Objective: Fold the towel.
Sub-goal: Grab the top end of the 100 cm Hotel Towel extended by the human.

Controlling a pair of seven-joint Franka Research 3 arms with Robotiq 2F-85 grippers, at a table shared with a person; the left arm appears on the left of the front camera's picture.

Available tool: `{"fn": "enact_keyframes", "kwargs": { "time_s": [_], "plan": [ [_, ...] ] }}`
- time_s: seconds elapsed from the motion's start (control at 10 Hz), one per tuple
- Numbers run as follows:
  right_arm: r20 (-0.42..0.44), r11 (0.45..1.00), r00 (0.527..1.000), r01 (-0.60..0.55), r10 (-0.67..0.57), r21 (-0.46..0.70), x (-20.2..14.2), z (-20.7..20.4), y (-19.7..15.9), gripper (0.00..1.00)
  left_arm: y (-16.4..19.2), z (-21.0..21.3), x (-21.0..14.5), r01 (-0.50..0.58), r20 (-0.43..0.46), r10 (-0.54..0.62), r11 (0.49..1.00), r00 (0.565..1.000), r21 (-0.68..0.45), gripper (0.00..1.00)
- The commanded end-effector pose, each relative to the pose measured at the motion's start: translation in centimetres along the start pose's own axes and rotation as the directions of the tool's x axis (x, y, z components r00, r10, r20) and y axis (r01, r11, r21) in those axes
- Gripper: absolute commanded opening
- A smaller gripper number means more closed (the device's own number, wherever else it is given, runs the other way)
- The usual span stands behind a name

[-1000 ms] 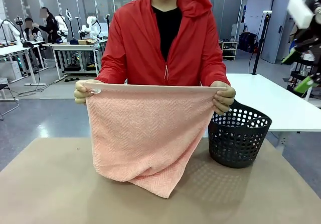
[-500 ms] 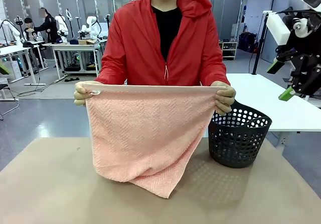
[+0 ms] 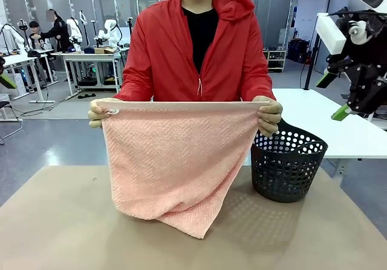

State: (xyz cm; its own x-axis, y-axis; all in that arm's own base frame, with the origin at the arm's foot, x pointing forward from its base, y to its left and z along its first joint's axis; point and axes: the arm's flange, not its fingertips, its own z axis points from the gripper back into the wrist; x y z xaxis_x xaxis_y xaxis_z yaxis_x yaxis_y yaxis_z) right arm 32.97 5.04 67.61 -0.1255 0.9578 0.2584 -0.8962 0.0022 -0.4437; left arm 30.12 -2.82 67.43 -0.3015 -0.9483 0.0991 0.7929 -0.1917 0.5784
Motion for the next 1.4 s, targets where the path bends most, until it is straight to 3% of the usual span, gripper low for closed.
{"fn": "enact_keyframes", "kwargs": {
  "time_s": [0.0, 0.2, 0.6, 0.9, 1.3],
  "plan": [
    [0.001, 0.998, 1.0, 0.031, -0.031, 0.059, 3.4, -0.1, -2.6, 1.0, 2.7, 2.4, 4.5, -0.115, -0.047, 0.112, 0.991, 0.993, -0.075, 1.0],
    [-0.018, 0.995, 0.999, 0.035, -0.034, 0.097, 6.1, -0.6, -4.2, 1.0, 5.2, 3.8, 8.7, -0.14, -0.052, 0.136, 0.987, 0.989, -0.081, 1.0],
    [-0.045, 0.991, 0.999, 0.028, -0.023, 0.129, 11.3, -3.0, -7.0, 1.0, 10.8, -0.7, 15.5, -0.168, -0.095, 0.152, 0.966, 0.984, -0.194, 1.0],
    [-0.077, 0.991, 0.996, 0.049, -0.04, 0.123, 13.3, -6.0, -8.1, 1.0, 13.0, -5.5, 17.6, -0.175, -0.133, 0.15, 0.963, 0.98, -0.204, 1.0],
    [-0.155, 0.99, 0.987, 0.053, -0.032, 0.132, 14.0, -9.5, -8.1, 1.0, 13.3, -11.4, 18.7, -0.208, -0.154, 0.172, 0.944, 0.973, -0.257, 1.0]
  ]
}}
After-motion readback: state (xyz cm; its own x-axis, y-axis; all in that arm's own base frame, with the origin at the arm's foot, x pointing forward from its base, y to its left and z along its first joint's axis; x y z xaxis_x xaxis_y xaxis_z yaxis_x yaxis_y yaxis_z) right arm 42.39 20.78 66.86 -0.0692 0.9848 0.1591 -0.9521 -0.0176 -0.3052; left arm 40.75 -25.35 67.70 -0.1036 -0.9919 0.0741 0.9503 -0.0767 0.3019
